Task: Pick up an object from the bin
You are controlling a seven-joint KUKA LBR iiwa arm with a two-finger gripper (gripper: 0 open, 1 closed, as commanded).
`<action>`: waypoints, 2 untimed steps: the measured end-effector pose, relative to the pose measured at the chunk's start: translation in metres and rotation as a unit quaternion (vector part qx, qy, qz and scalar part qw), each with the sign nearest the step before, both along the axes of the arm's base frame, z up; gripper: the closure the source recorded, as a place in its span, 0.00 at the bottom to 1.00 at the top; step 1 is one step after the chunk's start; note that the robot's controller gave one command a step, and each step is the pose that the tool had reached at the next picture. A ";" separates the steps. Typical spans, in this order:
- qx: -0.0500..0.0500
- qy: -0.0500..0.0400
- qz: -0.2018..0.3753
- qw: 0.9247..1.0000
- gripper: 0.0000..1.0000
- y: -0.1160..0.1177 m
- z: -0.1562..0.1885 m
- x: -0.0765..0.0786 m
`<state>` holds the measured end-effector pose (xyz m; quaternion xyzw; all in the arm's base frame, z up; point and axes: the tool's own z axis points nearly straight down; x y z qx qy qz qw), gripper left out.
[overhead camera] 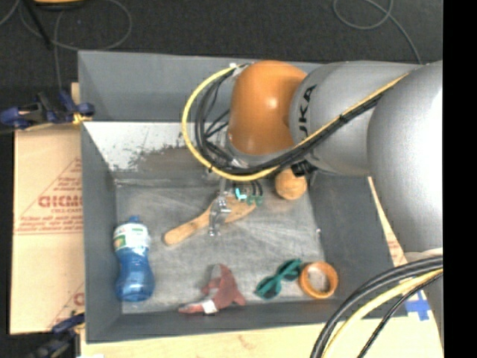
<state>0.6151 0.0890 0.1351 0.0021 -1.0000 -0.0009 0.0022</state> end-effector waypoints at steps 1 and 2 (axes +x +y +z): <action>0.000 -0.004 -0.001 1.000 0.00 0.000 0.005 0.002; 0.000 -0.005 0.186 0.983 1.00 -0.002 -0.061 0.026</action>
Offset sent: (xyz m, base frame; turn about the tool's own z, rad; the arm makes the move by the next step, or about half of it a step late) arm 0.0237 -0.0018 -0.0651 -0.3770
